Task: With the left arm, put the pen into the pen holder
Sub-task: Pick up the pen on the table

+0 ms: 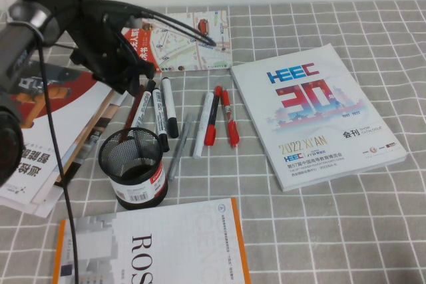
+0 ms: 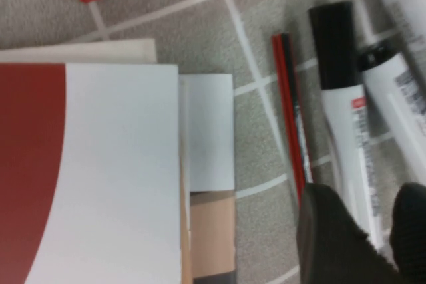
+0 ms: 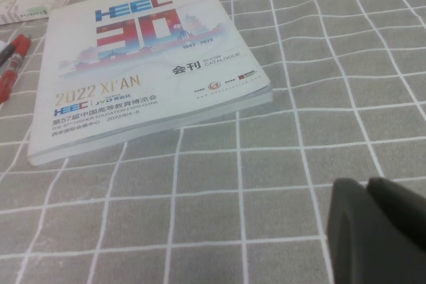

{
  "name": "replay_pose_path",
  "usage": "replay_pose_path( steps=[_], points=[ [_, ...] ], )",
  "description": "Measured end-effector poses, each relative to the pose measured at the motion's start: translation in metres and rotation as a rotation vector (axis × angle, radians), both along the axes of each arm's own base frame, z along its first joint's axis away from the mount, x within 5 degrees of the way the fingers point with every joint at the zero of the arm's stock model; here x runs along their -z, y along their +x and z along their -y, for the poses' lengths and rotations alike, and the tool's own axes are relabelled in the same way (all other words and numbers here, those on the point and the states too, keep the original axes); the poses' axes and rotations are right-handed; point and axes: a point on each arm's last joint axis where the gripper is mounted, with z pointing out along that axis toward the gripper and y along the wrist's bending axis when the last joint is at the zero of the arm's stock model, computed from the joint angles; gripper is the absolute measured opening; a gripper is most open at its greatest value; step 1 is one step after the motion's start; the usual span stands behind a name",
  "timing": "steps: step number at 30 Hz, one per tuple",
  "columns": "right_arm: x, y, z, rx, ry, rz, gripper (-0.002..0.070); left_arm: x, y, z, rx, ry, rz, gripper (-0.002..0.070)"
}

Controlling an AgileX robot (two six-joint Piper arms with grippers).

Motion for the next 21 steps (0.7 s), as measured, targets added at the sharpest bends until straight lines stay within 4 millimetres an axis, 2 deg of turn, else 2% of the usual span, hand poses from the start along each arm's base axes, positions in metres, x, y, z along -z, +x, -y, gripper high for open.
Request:
replay_pose_path(
  steps=[5,12,21],
  points=[
    [0.0,0.0,0.0,0.0,0.0,0.0,-0.0015,0.014,0.003,0.0,0.001,0.015,-0.025,0.0221],
    [0.0,0.0,0.0,0.0,0.0,0.0,-0.0015,0.031,0.005,0.001,0.002,0.023,-0.057,0.0224],
    [0.0,0.0,0.0,0.0,0.0,0.0,-0.0015,0.041,0.007,0.001,0.005,0.03,-0.073,0.0224]
  ],
)
